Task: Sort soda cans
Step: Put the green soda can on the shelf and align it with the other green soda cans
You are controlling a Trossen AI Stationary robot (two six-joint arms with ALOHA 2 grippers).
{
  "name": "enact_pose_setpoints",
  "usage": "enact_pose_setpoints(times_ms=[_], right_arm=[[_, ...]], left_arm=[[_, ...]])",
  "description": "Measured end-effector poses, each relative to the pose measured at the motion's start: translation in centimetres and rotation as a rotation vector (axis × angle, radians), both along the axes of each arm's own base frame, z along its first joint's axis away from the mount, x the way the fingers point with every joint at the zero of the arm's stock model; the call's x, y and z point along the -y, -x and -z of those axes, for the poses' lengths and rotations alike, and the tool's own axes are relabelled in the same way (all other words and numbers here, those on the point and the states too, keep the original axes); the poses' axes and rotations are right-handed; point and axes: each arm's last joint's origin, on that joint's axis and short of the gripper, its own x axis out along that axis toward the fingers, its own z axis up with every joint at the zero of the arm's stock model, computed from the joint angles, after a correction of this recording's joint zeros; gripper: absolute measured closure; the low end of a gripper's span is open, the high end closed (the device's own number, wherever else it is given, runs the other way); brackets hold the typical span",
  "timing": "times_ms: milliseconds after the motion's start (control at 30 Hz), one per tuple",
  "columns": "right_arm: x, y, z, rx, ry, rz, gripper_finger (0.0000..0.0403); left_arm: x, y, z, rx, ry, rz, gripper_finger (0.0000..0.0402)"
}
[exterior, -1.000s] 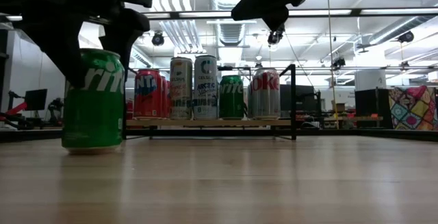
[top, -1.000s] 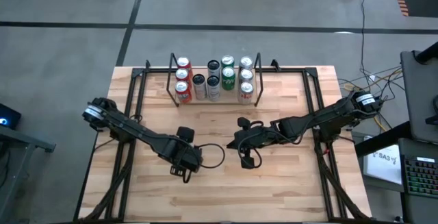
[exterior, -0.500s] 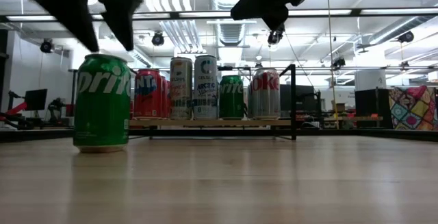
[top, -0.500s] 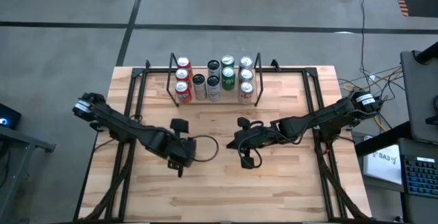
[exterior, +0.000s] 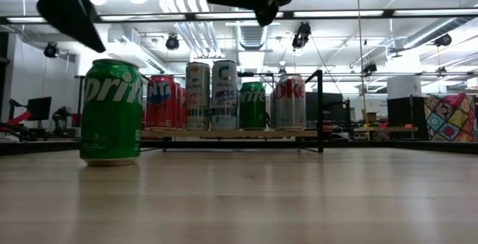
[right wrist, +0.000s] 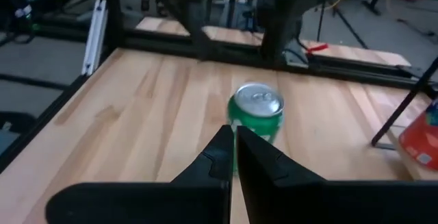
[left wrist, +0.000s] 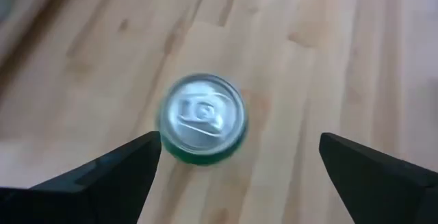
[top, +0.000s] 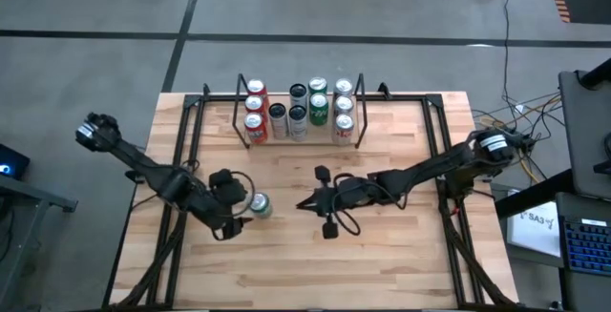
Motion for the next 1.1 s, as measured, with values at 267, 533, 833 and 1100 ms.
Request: enact_pose_setpoints(times_ms=[267,533,833,1100], right_arm=[[1.7,-1.7,0.5,0.01,-0.102,0.085,0.0394],[1.3,-4.5,2.1,-0.036,0.043,0.044,0.0392],[0.8,-7.2,1.9,-0.067,0.018,0.056,0.0314],[0.8,-7.0,1.7,-0.208,-0.013,0.08,0.017]], left_arm=[[0.9,1.8,3.7,0.018,0.052,0.023,0.0087],[0.8,2.7,6.5,0.002,-0.025,-0.021,0.0213],[0.3,2.9,8.6,0.055,-0.129,-0.055,0.0344],[0.3,2.9,8.8,0.074,-0.167,-0.047,0.0395]])
